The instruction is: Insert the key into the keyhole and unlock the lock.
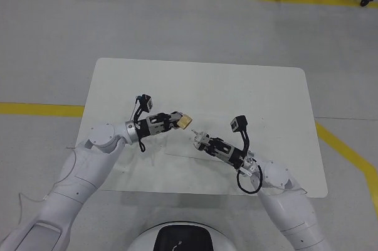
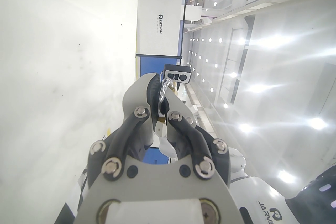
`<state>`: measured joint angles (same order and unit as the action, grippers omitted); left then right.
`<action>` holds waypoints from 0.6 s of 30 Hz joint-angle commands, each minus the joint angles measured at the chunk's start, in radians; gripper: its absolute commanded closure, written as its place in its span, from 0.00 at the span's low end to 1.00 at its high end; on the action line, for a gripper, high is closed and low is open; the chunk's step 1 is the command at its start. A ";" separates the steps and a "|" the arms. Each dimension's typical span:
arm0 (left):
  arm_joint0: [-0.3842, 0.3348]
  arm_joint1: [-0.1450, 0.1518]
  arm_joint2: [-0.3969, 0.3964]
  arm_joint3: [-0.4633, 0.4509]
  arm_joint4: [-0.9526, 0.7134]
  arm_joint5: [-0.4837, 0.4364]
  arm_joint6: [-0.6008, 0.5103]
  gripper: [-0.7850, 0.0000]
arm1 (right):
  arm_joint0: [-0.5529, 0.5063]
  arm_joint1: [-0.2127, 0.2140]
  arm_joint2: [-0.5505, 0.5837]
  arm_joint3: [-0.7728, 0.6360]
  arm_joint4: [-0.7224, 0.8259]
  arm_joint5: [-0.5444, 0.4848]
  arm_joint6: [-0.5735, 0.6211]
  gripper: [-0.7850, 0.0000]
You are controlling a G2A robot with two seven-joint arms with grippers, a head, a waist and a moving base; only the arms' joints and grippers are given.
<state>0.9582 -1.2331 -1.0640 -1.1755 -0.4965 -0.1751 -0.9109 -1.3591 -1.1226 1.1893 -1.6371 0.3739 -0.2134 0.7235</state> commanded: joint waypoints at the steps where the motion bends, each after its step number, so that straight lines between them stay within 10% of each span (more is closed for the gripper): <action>1: 0.004 0.000 0.001 -0.006 0.011 0.000 0.002 1.00 | 0.003 -0.002 -0.007 0.002 -0.011 0.007 -0.012 1.00; 18: 0.020 -0.003 0.008 -0.031 0.028 0.008 0.008 1.00 | 0.014 -0.008 -0.021 0.014 -0.039 0.020 -0.041 1.00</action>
<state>0.9774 -1.2357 -1.0568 -1.2058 -0.4700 -0.1664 -0.9028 -1.3449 -1.1302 1.1683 -1.6243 0.3364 -0.1945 0.6850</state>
